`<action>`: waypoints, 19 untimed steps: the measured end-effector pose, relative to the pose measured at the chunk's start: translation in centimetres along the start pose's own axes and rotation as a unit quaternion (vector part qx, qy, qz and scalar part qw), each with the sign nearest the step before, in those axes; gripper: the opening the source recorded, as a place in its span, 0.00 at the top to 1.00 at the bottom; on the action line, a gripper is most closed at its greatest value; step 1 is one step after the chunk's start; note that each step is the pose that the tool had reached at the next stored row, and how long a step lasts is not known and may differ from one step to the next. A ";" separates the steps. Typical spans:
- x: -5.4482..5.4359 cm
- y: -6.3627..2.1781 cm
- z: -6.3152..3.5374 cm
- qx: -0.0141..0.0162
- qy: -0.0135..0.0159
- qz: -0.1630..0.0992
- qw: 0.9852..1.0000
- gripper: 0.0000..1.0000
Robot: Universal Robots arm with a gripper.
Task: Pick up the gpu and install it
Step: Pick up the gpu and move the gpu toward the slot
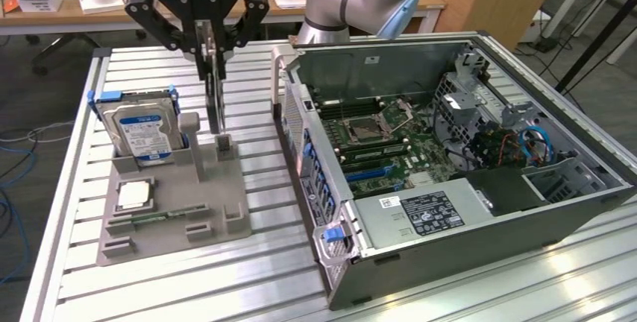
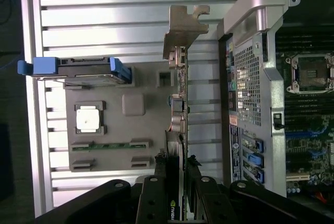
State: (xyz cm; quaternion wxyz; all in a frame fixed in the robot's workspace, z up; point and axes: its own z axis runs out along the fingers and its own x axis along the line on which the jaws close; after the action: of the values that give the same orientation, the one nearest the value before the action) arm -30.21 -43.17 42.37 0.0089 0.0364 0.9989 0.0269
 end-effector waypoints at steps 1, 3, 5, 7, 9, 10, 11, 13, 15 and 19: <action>0.0 0.01 -0.12 0.000 0.000 0.000 1.000 0.74; 0.0 0.01 -0.26 0.000 0.000 0.000 1.000 0.74; 0.0 0.01 -0.25 -0.001 0.000 0.000 1.000 0.74; 0.0 0.01 -0.27 -0.001 0.000 0.000 1.000 0.74; 0.0 0.01 -0.26 -0.001 0.000 0.000 1.000 0.74; 0.0 0.01 -0.26 -0.001 0.000 0.000 1.000 0.74; 0.0 0.02 -0.26 -0.001 0.000 0.000 1.000 0.74; -0.1 0.02 -0.26 -0.001 0.000 0.000 1.000 0.74; -0.2 0.03 -0.26 -0.001 0.000 0.000 1.000 0.74; -0.4 0.04 -0.25 -0.001 0.000 0.000 1.000 0.74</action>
State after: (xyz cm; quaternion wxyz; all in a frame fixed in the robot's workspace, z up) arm -29.85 -43.17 42.63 0.0089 0.0364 0.9989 0.0275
